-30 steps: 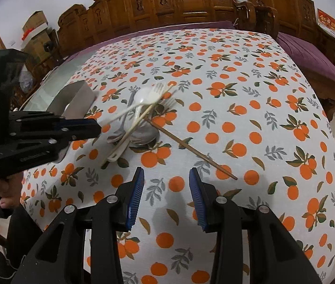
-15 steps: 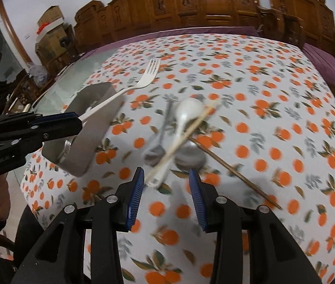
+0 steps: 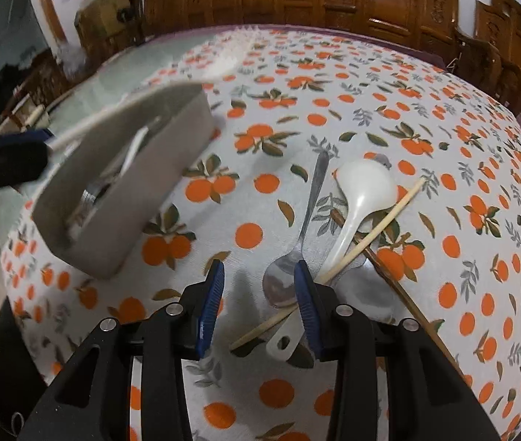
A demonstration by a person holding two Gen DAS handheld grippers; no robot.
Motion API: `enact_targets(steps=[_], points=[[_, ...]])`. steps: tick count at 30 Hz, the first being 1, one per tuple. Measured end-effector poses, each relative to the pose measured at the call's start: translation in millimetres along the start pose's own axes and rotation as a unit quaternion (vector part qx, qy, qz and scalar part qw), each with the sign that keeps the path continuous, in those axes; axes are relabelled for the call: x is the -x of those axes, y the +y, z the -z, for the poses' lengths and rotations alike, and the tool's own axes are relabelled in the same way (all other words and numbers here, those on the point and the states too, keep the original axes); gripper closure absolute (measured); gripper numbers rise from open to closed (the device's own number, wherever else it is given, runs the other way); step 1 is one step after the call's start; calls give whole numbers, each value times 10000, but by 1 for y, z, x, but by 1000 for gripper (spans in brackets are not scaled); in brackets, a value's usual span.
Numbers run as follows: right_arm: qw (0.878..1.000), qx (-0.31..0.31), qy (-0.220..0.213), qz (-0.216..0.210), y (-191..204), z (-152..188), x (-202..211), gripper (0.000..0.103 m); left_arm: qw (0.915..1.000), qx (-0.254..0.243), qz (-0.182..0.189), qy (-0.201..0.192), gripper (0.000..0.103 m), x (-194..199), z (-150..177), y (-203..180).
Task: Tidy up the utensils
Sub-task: 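Carry the white fork toward the tray with the left tool while the right tool grasps a metal fork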
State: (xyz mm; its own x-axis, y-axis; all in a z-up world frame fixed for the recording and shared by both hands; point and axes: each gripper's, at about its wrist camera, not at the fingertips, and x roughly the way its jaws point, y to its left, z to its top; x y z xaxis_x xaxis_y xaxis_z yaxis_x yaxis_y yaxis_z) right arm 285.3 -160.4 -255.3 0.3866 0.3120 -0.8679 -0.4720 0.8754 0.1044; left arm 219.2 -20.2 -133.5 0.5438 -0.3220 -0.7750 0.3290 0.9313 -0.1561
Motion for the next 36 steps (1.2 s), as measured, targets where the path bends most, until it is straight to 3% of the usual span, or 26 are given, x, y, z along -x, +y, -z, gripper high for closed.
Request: enact_targets(steps=[7, 18, 24, 36], points=[[9993, 291, 101, 229, 3, 3, -10, 62, 10000, 46, -44, -59, 92, 6, 1, 9], [9992, 242, 100, 307, -14, 4, -10, 99, 9999, 77, -97, -112, 92, 12, 1, 15], [9997, 252, -19, 75, -12, 5, -2, 99, 9997, 116, -164, -156, 92, 16, 2, 21], [9971, 499, -491, -295, 34, -15, 42, 99, 9979, 396, -493, -121, 92, 20, 13, 56]])
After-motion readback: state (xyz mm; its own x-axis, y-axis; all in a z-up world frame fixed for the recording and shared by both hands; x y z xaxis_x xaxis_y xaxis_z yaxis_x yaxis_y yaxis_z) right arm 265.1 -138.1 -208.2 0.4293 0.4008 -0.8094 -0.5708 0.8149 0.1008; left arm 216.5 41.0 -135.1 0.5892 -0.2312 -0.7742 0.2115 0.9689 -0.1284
